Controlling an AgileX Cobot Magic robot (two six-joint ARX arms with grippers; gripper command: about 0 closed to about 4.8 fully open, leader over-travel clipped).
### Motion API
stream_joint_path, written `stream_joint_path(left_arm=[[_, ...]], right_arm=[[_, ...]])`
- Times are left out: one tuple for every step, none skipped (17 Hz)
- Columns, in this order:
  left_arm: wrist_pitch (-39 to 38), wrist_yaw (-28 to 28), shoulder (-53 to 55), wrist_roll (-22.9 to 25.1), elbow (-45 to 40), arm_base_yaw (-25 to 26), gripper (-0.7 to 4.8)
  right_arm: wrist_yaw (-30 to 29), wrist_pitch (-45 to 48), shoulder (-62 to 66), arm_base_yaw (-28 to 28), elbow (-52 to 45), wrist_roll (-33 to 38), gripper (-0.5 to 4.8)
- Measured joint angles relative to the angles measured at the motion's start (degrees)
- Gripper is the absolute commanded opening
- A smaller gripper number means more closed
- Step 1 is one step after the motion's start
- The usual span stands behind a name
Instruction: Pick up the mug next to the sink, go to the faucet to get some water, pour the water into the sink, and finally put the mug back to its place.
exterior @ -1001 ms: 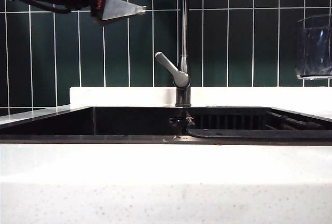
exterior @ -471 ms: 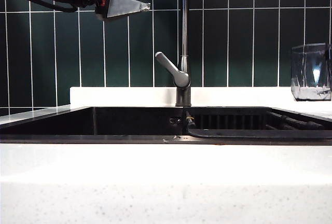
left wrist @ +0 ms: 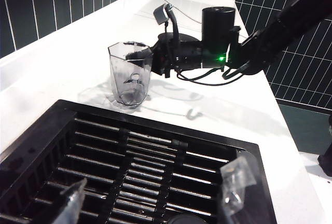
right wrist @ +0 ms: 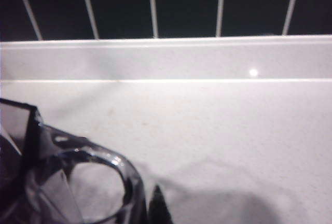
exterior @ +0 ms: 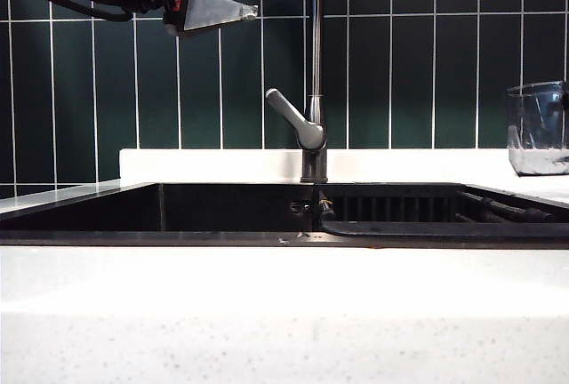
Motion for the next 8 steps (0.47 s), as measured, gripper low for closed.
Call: stream_joint_path(left_arm=[[0.0, 0.0, 0.0, 0.0, 0.0, 0.0, 3.36], [0.1, 0.0, 0.0, 0.0, 0.0, 0.0, 3.35], [0.6, 0.0, 0.0, 0.0, 0.0, 0.0, 3.35], [0.8, 0.0, 0.0, 0.0, 0.0, 0.0, 3.35], [0.9, 0.0, 0.0, 0.0, 0.0, 0.0, 3.35], [1.0, 0.0, 0.0, 0.0, 0.0, 0.0, 3.35], [1.2, 0.0, 0.0, 0.0, 0.0, 0.0, 3.35], [1.2, 0.0, 0.0, 0.0, 0.0, 0.0, 3.35]], right_arm=[[0.1, 0.0, 0.5, -0.4, 0.2, 0.0, -0.06], [0.0, -0.1, 0.6, -0.8, 0.2, 0.0, -0.06], [0.0, 0.0, 0.6, -1.0, 0.2, 0.0, -0.06], [0.0, 0.0, 0.7, -1.1, 0.2, 0.0, -0.06], [0.0, 0.4, 0.9, -1.1, 0.2, 0.0, -0.06], [0.0, 0.8, 1.2, -1.2, 0.2, 0.0, -0.06], [0.0, 0.9, 1.6, -1.2, 0.2, 0.0, -0.06], [0.0, 1.2, 1.9, -1.2, 0.2, 0.0, -0.06]])
